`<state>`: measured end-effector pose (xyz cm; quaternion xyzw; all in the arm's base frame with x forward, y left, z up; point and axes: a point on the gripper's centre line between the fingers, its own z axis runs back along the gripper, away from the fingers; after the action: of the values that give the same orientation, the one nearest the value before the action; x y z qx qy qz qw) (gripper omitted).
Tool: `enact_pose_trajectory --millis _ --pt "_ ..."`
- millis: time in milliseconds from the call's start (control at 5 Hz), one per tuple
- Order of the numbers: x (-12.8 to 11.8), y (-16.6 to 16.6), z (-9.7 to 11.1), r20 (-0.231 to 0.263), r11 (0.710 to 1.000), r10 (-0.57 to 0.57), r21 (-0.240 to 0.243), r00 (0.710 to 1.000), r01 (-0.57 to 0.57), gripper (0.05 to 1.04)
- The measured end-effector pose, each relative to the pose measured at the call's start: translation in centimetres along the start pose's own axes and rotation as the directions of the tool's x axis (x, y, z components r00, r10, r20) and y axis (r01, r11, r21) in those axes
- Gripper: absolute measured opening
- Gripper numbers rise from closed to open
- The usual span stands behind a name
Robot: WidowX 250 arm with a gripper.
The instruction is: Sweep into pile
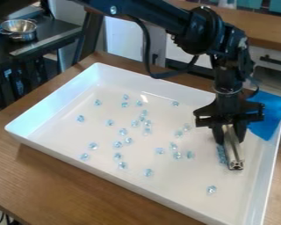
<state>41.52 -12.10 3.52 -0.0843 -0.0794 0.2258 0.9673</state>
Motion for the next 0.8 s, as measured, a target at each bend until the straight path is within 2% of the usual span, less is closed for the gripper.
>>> enact_pose_trajectory --millis 400,800 --pt "0.2 2.7 0.2 -0.002 0.999 0.048 -0.02 0.999 -0.048 0.386" --pt "1.0 9.0 1.3 0.017 0.981 0.18 -0.081 0.984 -0.178 0.386"
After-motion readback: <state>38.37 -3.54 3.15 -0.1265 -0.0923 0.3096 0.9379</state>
